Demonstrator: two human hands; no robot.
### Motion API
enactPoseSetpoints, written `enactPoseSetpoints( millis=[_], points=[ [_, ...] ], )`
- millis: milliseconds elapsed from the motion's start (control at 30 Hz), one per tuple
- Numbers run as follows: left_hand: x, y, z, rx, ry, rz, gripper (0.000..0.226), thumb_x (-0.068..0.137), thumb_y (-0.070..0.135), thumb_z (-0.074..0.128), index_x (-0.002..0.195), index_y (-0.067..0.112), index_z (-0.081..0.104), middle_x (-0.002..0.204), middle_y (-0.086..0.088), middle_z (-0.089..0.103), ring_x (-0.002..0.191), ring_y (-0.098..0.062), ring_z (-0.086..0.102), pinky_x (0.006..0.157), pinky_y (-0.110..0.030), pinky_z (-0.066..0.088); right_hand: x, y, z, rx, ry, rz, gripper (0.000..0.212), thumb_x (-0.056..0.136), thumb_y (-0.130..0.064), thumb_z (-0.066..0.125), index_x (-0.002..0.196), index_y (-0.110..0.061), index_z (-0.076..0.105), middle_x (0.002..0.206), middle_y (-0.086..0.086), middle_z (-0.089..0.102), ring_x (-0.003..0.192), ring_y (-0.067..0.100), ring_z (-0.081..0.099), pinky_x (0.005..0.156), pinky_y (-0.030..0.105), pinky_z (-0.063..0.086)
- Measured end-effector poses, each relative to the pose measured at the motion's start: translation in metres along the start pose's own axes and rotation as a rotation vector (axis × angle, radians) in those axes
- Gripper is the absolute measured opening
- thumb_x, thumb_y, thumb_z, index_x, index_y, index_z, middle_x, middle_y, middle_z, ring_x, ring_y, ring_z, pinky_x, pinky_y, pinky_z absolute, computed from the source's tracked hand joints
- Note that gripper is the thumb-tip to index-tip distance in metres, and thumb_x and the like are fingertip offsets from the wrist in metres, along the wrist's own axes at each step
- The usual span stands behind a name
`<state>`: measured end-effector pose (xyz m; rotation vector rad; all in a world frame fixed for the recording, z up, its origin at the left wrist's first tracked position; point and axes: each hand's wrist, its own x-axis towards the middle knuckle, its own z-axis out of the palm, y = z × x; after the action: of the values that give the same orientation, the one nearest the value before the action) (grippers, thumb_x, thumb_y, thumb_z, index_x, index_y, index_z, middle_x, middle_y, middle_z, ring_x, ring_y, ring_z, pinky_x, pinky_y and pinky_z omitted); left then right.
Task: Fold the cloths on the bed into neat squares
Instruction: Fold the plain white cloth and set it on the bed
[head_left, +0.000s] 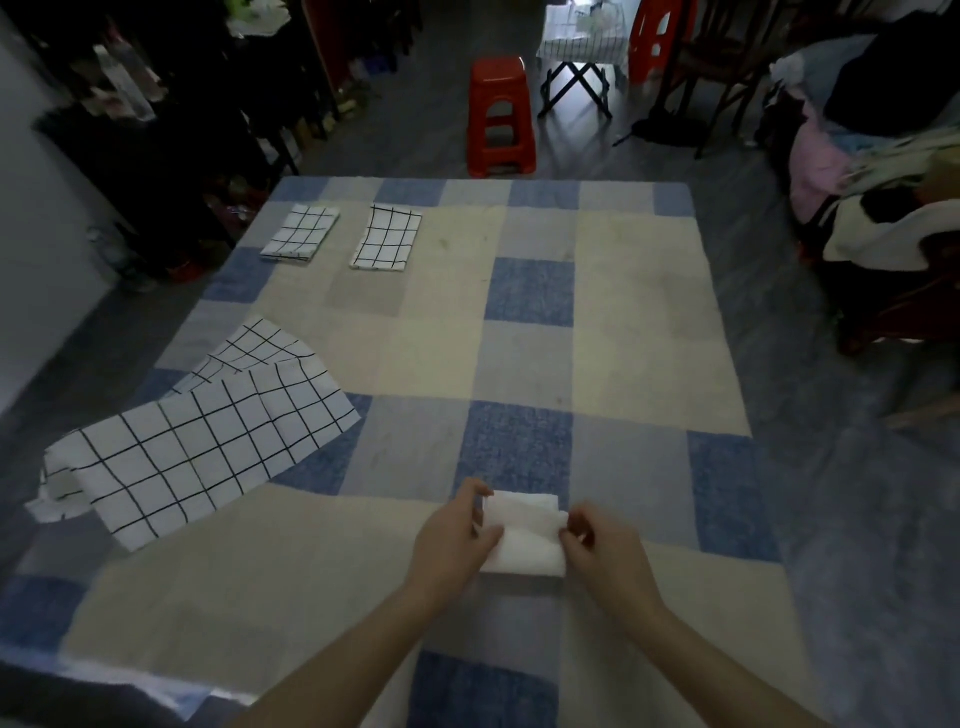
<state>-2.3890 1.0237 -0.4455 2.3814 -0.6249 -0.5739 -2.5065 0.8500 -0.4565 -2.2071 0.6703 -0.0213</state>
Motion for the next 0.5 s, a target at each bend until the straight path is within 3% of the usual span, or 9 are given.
enactPoseSetpoints(
  millis=[200,500],
  points=[
    [0.020,-0.002,0.004,-0.043,0.015,-0.094,0.040,0.085,0.028,0.066,0.116,0.030,0.042,0.076,0.007,0.057,0.074,-0.011,0.059,0.071,-0.033,0.051,0.024,-0.009,0.004,0.053,0.009,0.137,0.021,0.084,-0.021,0.064,0.094,-0.030,0.048,0.076,-0.012,0.059,0.069,-0.001,0.055,0.058,0.019,0.041],
    [0.021,-0.014,0.011,0.080,0.005,-0.027,0.039,0.085,0.031,0.063,0.119,0.027,0.045,0.083,0.006,0.059,0.081,-0.018,0.060,0.074,-0.036,0.051,0.027,-0.005,0.011,-0.021,-0.006,0.160,0.022,0.081,-0.023,0.066,0.088,-0.033,0.047,0.072,-0.013,0.058,0.066,0.000,0.055,0.058,0.024,0.046]
  ],
)
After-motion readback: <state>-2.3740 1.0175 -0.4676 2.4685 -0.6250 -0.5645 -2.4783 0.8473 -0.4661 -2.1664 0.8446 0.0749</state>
